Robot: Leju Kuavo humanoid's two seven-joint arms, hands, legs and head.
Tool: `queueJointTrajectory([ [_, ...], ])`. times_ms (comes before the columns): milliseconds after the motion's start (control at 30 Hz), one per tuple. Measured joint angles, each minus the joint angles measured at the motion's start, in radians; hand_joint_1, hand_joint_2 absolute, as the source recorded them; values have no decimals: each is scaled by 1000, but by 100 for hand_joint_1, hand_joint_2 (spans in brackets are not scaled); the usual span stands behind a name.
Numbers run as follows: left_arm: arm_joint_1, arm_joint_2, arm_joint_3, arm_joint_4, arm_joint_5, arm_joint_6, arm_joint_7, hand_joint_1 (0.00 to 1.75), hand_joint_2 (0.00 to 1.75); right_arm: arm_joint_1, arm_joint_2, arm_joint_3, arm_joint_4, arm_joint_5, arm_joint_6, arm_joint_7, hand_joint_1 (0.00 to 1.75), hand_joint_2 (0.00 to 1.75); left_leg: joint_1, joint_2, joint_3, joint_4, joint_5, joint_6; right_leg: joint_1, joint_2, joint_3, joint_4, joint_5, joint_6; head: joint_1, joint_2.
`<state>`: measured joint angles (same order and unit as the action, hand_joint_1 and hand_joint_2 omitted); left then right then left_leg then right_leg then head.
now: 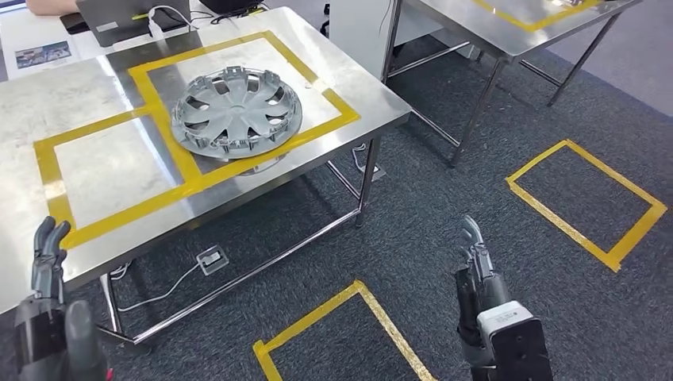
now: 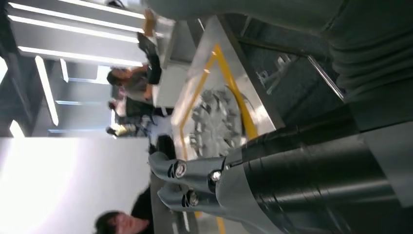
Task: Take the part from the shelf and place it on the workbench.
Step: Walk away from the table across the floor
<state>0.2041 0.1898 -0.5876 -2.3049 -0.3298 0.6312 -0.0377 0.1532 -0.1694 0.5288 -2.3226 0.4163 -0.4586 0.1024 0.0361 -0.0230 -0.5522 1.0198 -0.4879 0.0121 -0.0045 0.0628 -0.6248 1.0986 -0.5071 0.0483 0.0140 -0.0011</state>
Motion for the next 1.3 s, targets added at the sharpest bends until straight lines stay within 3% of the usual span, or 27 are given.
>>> queueJointTrajectory([
  [67,-2,0,-1,0,2,-4,-19,0,0,-3,0,0,0,-7,-1,-1,0,0,-2,29,1,-1,-1,5,-4,-44,-65,125,-52,10,12,0],
  [133,-2,1,-1,0,-1,-7,-21,0,0,-2,0,0,2,-12,-2,-1,0,0,-3,59,1,-1,-4,5,-10,-53,-104,199,-67,16,17,0],
  [167,-2,1,-1,0,-2,-9,-20,0,0,-2,0,0,2,-14,-3,-1,0,0,-3,73,2,-1,-6,5,-12,-57,-97,182,-48,17,21,0],
  [200,-2,1,-1,0,-4,-10,-19,0,0,-2,0,-1,2,-15,-3,-1,0,0,-3,86,4,-1,-7,3,-12,-66,-70,131,-17,16,25,0],
  [267,-4,1,-1,0,-10,-14,-17,0,0,-2,0,-2,2,-17,-3,-2,0,0,-6,108,9,-1,-12,-3,-7,-110,0,-6,36,7,32,0],
  [333,-6,1,-1,0,0,-25,-17,0,0,-3,0,-4,2,-21,-6,-3,0,0,-11,126,12,-2,-15,-12,3,-136,32,-72,46,-8,34,0],
  [400,-8,1,-1,1,49,-42,-35,0,0,-2,0,-6,2,-29,-8,-5,0,0,-11,144,19,-7,-16,-24,8,-116,32,-80,45,-24,32,0],
  [433,-9,1,-1,1,83,-51,-55,0,0,-1,0,-6,2,-34,-8,-7,0,0,-9,138,20,-5,-21,-30,7,-104,36,-87,49,-32,30,0],
  [500,-10,2,-2,1,126,-60,-106,0,0,-1,0,-7,2,-49,-8,-11,0,0,-7,91,4,43,-56,-35,2,-82,55,-100,58,-46,22,0],
  [567,-7,3,-3,0,137,-63,-138,0,0,-3,2,-7,3,-64,-8,-16,0,0,-7,40,-55,170,-114,-36,1,-59,56,-103,63,-54,7,0],
  [633,-6,5,-3,0,138,-63,-147,0,0,-3,3,-7,4,-72,-8,-17,0,0,-10,25,-113,269,-134,-36,3,-29,55,-100,63,-56,-4,0],
  [667,-6,5,-3,0,138,-63,-149,0,0,-3,3,-7,5,-74,-8,-17,0,0,-11,22,-119,267,-116,-34,4,-13,56,-98,61,-56,-8,0],
  [700,-6,6,-3,0,138,-62,-149,0,0,-3,3,-7,6,-75,-8,-17,0,0,-10,17,-107,225,-81,-31,4,2,56,-95,60,-55,-12,0],
  [767,-6,6,-4,0,138,-62,-151,0,0,-3,3,-7,8,-76,-8,-18,0,0,-7,-27,-57,96,-15,-25,4,31,52,-84,53,-49,-20,0],
  [833,-5,6,-4,-1,135,-61,-155,0,0,-4,3,-7,10,-79,-8,-20,0,0,-4,-70,-22,20,2,-20,1,56,41,-74,49,-38,-22,0],
  [867,-4,6,-4,-2,130,-60,-157,0,0,-4,3,-8,11,-82,-8,-22,0,0,-5,-74,-16,12,-3,-17,-1,70,32,-72,50,-30,-22,0],
  [933,-2,6,-4,-6,106,-57,-158,0,0,-3,3,-8,11,-94,-10,-29,0,0,-7,-48,-8,4,0,-8,-8,85,17,-72,53,-16,-22,0],
  [1000,-1,6,-4,-10,67,-56,-148,0,0,-2,3,-10,11,-109,-13,-41,0,0,-4,-20,0,-5,3,1,-5,40,-7,-29,29,-6,-12,0],
  [1067,5,5,-3,-13,37,-57,-128,0,0,-2,3,-12,13,-126,-18,-53,0,0,-6,11,4,-8,1,8,-4,-29,-65,87,-32,2,1,0],
  [1133,9,4,-2,-13,33,-57,-113,0,0,-1,3,-13,17,-143,-21,-60,0,0,-9,44,4,-8,-3,10,-8,-53,-119,193,-73,8,8,0],
  [1167,10,4,-1,-13,40,-56,-111,0,0,0,3,-13,20,-152,-22,-63,0,0,-10,60,5,-8,-5,10,-10,-57,-122,201,-68,9,10,0],
  [1200,10,3,0,-12,51,-56,-111,0,0,1,3,-14,21,-162,-23,-67,0,0,-11,74,6,-8,-7,9,-10,-61,-103,167,-46,8,13,0],
  [1233,10,2,2,-11,65,-56,-114,0,0,2,3,-15,23,-172,-25,-72,0,0,-12,87,9,-8,-10,8,-9,-73,-66,99,-13,5,17,0],
  [1300,10,0,7,-8,91,-59,-122,0,0,3,3,-19,24,-189,-26,-84,0,0,-15,109,17,-9,-15,2,-1,-114,4,-34,35,-8,21,0],
])
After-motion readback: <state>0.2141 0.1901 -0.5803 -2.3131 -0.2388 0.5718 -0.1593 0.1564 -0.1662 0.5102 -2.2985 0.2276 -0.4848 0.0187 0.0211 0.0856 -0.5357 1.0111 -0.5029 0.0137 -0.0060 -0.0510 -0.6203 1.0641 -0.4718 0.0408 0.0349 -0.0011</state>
